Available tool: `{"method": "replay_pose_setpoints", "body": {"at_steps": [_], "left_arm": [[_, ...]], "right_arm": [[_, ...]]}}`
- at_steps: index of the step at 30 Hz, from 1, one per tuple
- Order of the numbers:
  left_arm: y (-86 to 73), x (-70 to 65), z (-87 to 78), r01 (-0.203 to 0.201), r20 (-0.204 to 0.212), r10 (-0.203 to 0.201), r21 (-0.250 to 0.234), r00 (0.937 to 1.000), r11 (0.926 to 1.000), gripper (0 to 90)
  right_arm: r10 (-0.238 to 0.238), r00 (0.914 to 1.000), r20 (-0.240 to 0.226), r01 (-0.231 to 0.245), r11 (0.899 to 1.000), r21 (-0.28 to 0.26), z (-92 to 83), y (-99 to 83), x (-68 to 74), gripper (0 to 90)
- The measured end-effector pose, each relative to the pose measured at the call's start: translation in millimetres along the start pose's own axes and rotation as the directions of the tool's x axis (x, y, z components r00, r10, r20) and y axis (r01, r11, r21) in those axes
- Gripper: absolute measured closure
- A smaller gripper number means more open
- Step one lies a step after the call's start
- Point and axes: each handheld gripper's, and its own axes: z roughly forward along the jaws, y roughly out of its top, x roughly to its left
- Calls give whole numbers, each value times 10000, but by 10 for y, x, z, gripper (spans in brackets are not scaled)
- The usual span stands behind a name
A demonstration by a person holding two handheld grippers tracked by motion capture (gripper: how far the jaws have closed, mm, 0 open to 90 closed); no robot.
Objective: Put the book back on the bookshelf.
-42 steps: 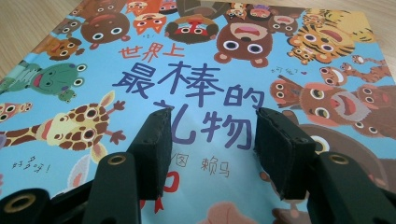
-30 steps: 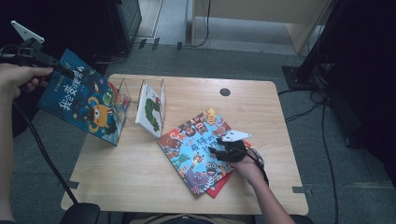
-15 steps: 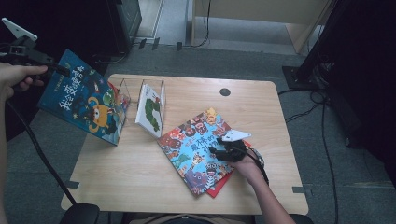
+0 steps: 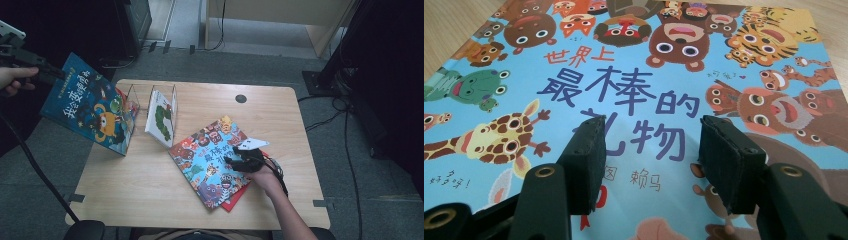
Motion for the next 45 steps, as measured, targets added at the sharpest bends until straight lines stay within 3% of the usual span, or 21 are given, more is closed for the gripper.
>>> {"method": "replay_pose_setpoints", "body": {"at_steps": [11,15,25,31,33,36,45], "left_arm": [[-122,-108,-248,-211,80,214,-347,9997,9992,556],[-178,-152,-294,-258,67,261,-429,9996,9987,551],[-378,-360,-321,-826,-25,826,-567,9966,9950,536],[-500,-451,-269,-1141,-18,1142,-606,9935,9916,525],[-533,-471,-249,-1123,174,1136,-648,9934,9916,523],[-572,-509,-204,-1162,120,1172,-615,9930,9913,520],[-710,-613,-11,-1431,597,1464,-575,9874,9880,508]], "right_arm": [[227,9997,17,-227,9997,-5,-1,9,-33,450],[38,10000,43,-38,9998,197,13,43,-45,449],[-2,9999,-113,7,9992,392,91,136,-96,449],[-147,9997,-183,152,9994,310,140,192,-100,452],[-177,9996,-229,185,9992,363,164,201,-104,452],[-180,9994,-295,192,9991,390,187,213,-102,452],[-53,9993,-368,67,9993,366,187,231,-114,453]]}}
